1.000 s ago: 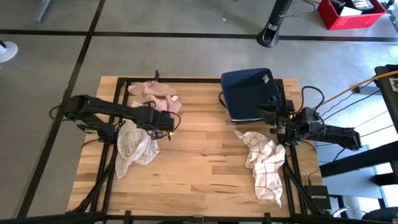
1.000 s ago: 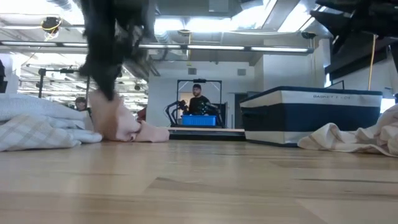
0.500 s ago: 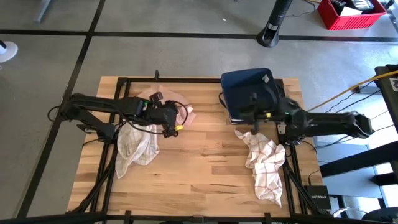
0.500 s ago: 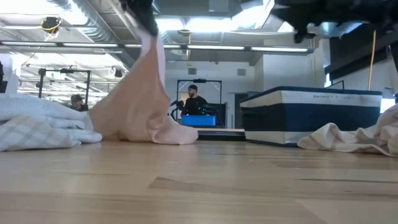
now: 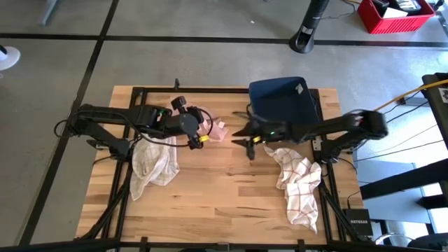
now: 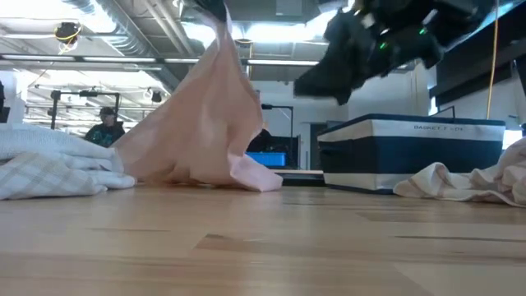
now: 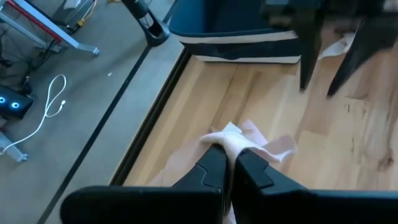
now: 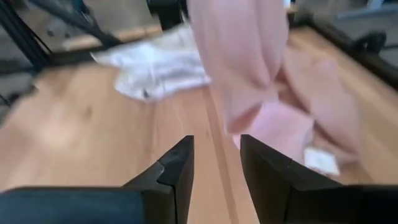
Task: Fold towel
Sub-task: Fold the pink towel
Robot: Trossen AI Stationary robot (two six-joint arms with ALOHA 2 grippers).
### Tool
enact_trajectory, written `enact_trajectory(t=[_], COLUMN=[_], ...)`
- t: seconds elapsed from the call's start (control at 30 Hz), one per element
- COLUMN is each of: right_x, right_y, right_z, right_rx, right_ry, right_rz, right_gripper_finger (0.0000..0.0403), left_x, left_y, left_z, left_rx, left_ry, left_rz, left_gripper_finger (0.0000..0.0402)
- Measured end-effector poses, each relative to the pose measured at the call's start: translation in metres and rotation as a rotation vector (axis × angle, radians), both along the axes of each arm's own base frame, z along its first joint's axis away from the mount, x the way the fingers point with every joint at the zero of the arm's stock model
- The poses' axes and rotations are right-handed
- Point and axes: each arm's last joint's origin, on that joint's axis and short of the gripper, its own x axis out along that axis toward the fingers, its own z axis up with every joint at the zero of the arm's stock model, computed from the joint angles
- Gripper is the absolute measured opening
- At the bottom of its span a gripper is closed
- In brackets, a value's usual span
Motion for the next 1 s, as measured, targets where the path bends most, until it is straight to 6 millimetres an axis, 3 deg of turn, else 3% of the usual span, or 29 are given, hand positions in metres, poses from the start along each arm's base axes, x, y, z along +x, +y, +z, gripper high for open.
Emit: enact_trajectory(t=[0.23,0.47,0.73,0.83,0.93,1.0], right_x=[0.03,0.052,0.074,0.076,0.074,0.071], right_y=[0.002,0.0,-0.001,-0.002,-0.002,0.002], right_z=[-0.024,-0.033,-0.035,-0.035,-0.037,-0.033], right_rx=[-0.169,-0.42,-0.45,-0.462,-0.473,-0.491], right_ry=[0.098,0.139,0.138,0.155,0.208,0.245], right_rz=[0.01,0.099,0.102,0.083,0.069,0.075], right_gripper_finger=[0.0133,0.0133,0.0132,0.0103,0.0031,0.0012], left_x=[0.0,0.0,0.0,0.0,0.0,-0.002], left_y=[0.0,0.0,0.0,0.0,-0.003,-0.009], left_z=[0.0,0.0,0.0,0.0,0.0,0.001], left_rx=[0.005,0.013,0.013,0.013,0.007,0.004], left_ry=[0.005,0.013,0.013,0.013,0.013,0.008], left_rz=[-0.005,-0.015,-0.015,-0.017,-0.028,-0.048], left_gripper_finger=[0.0002,0.0003,0.0003,0.0001,0.0003,0.0002])
